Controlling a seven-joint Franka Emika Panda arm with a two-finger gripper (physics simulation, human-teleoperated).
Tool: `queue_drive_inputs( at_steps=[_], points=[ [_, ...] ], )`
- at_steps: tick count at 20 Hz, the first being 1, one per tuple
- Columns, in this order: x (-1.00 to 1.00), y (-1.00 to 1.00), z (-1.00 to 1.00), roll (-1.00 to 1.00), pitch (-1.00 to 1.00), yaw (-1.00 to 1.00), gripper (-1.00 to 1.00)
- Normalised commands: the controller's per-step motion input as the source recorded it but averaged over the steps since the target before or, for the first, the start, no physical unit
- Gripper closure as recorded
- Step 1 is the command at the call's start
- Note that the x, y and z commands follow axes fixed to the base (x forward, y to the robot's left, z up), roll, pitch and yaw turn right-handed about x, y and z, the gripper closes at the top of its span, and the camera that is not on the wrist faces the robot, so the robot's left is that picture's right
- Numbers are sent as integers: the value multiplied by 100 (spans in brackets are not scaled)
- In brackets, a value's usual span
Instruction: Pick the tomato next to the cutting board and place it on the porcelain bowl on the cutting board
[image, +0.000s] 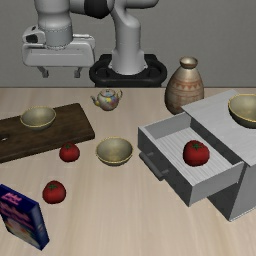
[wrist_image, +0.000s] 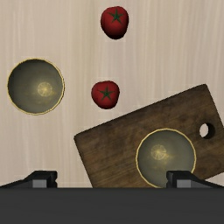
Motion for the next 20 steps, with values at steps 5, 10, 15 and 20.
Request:
queue_drive_inputs(
  at_steps=[5,10,15,20],
  points=[
    [100,0,0,0,0,0,-100],
    [20,20,-60,0,0,0,-100],
    [0,0,-100,0,0,0,-100],
    [0,0,-100,0,0,0,-100]
  ],
)
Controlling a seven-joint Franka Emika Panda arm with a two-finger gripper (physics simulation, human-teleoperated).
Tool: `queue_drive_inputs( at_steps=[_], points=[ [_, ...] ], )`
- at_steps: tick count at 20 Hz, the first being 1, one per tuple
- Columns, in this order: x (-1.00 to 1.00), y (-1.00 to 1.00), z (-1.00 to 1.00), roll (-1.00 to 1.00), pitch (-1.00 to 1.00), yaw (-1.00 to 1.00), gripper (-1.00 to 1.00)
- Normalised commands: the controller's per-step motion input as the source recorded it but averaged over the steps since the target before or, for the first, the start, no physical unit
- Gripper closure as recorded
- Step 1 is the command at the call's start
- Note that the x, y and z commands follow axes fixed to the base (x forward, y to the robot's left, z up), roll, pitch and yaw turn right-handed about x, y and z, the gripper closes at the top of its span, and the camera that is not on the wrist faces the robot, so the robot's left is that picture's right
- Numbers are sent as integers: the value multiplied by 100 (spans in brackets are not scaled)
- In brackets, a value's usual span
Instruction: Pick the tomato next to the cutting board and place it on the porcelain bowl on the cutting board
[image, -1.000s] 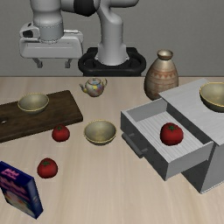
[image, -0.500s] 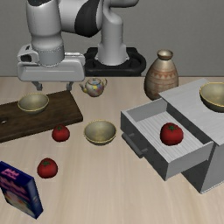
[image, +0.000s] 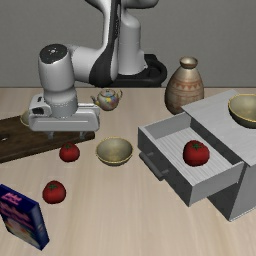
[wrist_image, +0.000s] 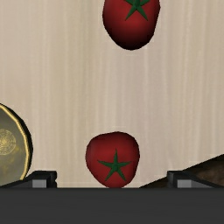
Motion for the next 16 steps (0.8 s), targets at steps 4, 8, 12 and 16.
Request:
queue_drive_inputs(
  at_steps=[4,8,12,16],
  points=[
    [0,0,-100,0,0,0,-100],
    [-25,0,-50,0,0,0,100],
    [0,0,0,0,0,0,100],
    [0,0,0,0,0,0,100]
  ],
)
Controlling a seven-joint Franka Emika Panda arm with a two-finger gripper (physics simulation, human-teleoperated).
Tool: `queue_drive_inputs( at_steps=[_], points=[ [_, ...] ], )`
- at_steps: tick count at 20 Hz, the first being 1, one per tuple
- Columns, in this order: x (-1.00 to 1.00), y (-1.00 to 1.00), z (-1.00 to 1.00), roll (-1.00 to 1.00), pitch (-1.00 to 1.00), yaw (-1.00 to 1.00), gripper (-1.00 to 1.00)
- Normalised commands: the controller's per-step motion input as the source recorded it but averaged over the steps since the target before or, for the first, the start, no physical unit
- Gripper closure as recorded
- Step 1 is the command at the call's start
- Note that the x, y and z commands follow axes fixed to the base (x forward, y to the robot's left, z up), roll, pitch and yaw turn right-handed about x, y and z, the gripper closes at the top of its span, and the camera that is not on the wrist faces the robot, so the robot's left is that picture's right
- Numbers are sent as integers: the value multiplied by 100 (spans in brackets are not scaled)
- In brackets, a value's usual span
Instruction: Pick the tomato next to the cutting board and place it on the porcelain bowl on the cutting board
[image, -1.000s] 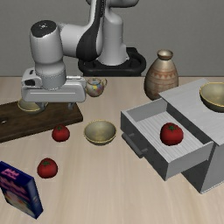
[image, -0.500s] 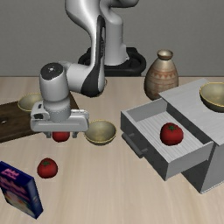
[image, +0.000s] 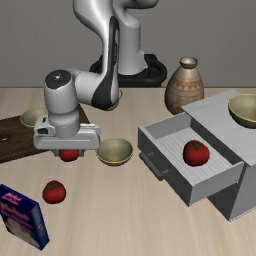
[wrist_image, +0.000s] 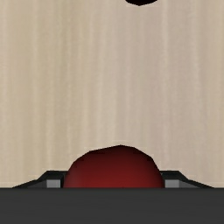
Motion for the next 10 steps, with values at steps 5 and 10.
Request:
queue_drive_inputs(
  at_steps=[5,10],
  points=[
    [0,0,20,0,0,0,100],
    [0,0,100,0,0,0,100]
  ],
)
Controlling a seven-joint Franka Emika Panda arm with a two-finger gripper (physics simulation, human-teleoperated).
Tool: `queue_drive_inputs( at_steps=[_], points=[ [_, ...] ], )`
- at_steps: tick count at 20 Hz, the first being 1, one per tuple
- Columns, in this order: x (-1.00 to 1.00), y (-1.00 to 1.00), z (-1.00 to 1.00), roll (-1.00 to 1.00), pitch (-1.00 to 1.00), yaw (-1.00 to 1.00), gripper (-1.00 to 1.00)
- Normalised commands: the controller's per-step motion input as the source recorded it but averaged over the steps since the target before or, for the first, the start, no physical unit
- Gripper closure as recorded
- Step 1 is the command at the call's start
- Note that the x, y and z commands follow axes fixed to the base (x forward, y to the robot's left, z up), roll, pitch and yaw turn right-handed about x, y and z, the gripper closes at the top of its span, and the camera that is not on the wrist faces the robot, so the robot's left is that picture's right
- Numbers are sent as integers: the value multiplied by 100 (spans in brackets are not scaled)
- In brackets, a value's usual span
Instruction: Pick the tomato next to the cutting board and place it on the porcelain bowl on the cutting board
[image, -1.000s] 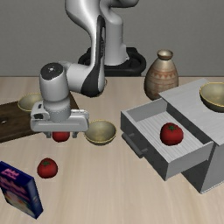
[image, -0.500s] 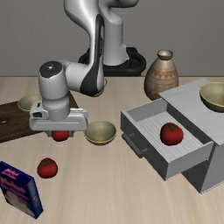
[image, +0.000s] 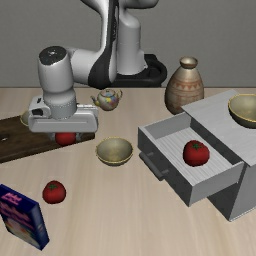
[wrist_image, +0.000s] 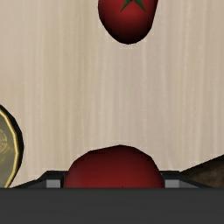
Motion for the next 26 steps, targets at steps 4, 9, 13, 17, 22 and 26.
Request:
queue_drive_inputs(
  at_steps=[4,9,13,17,22,26],
  points=[
    [0,0,100,0,0,0,100],
    [0,-80,20,0,0,0,100],
    [0,-100,0,0,0,0,100],
    [-75,-25,0,0,0,0,100],
    [-100,0,0,0,0,0,100],
    [-75,-25,0,0,0,0,100]
  ],
)
